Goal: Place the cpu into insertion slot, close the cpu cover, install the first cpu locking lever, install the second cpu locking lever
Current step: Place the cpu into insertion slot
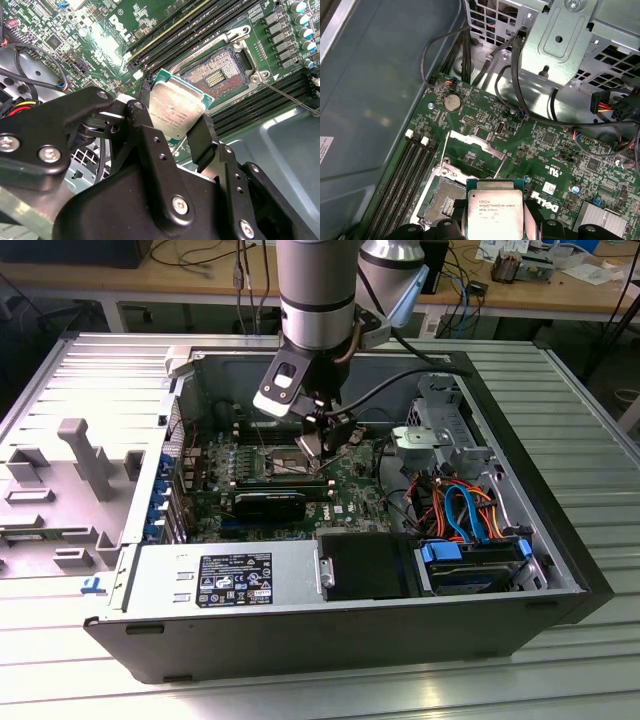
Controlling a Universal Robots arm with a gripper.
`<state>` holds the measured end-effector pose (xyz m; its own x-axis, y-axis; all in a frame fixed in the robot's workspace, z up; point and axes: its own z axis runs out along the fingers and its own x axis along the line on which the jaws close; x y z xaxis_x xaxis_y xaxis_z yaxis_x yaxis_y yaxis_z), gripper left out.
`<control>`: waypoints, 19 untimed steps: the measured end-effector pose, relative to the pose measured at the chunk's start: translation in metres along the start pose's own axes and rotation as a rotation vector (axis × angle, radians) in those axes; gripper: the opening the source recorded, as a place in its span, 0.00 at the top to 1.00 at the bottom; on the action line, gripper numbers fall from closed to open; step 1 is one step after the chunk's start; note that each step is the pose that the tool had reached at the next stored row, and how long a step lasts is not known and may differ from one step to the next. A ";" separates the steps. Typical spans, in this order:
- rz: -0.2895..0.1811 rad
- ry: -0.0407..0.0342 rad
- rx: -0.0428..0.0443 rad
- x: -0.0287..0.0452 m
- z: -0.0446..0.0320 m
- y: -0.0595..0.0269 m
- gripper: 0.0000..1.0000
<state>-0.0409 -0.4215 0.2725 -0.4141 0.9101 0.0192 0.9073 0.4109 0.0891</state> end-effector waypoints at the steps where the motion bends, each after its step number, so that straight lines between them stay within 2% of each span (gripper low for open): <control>1: 0.001 -0.0001 0.0000 0.0000 0.0002 0.0000 0.46; 19: 0.017 -0.0015 -0.0003 -0.0001 0.0038 -0.0003 0.46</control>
<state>-0.0409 -0.4215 0.2687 -0.3987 0.9169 0.0193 0.9141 0.3957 0.0892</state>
